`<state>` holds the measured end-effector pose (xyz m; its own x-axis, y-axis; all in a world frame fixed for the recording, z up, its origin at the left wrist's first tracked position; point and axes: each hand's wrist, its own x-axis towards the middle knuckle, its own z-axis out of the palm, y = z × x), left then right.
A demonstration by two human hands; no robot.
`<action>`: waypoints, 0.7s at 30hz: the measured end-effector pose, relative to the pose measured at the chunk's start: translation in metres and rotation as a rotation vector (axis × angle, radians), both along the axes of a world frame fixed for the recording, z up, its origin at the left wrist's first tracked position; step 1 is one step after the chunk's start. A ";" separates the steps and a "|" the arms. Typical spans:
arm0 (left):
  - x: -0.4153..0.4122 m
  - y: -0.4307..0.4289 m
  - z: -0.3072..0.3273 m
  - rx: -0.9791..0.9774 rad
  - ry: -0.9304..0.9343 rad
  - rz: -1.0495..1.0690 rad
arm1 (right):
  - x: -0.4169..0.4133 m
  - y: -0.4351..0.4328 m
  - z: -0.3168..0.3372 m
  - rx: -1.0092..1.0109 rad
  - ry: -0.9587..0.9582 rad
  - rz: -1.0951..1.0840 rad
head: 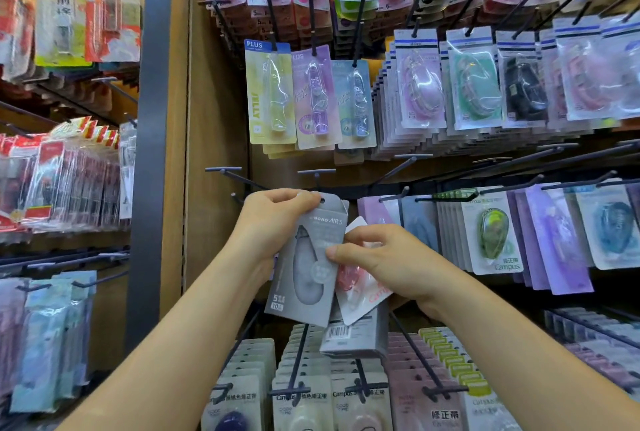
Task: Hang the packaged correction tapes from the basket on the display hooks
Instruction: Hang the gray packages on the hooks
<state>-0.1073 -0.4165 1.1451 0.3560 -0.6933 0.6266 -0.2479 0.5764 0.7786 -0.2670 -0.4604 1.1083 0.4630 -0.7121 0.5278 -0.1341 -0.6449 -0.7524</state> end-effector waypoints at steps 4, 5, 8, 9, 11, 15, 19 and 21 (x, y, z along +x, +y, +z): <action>0.000 -0.006 0.001 -0.014 0.033 0.012 | 0.001 0.003 0.007 0.012 0.020 -0.012; -0.001 -0.006 0.000 0.002 0.034 0.013 | 0.000 0.004 0.007 0.015 0.030 -0.014; -0.003 -0.007 -0.001 0.079 0.047 -0.031 | 0.000 0.002 0.007 0.033 0.044 -0.017; -0.003 -0.007 -0.002 0.097 0.048 -0.038 | -0.001 0.001 0.006 0.040 0.047 -0.018; -0.003 -0.007 -0.007 0.122 0.013 -0.011 | 0.000 -0.002 0.006 0.056 0.057 -0.025; 0.016 0.008 -0.032 0.183 -0.108 -0.077 | 0.001 -0.009 0.005 0.052 0.066 -0.040; 0.035 0.008 -0.046 0.188 -0.132 -0.070 | 0.001 -0.015 0.000 0.040 0.038 -0.057; 0.040 -0.008 -0.044 0.173 -0.092 0.046 | -0.006 -0.017 -0.004 0.026 -0.011 -0.080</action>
<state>-0.0678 -0.4250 1.1007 0.3362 -0.7776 0.5313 -0.3456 0.4229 0.8377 -0.2728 -0.4777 1.1047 0.3984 -0.7602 0.5132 -0.1759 -0.6125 -0.7707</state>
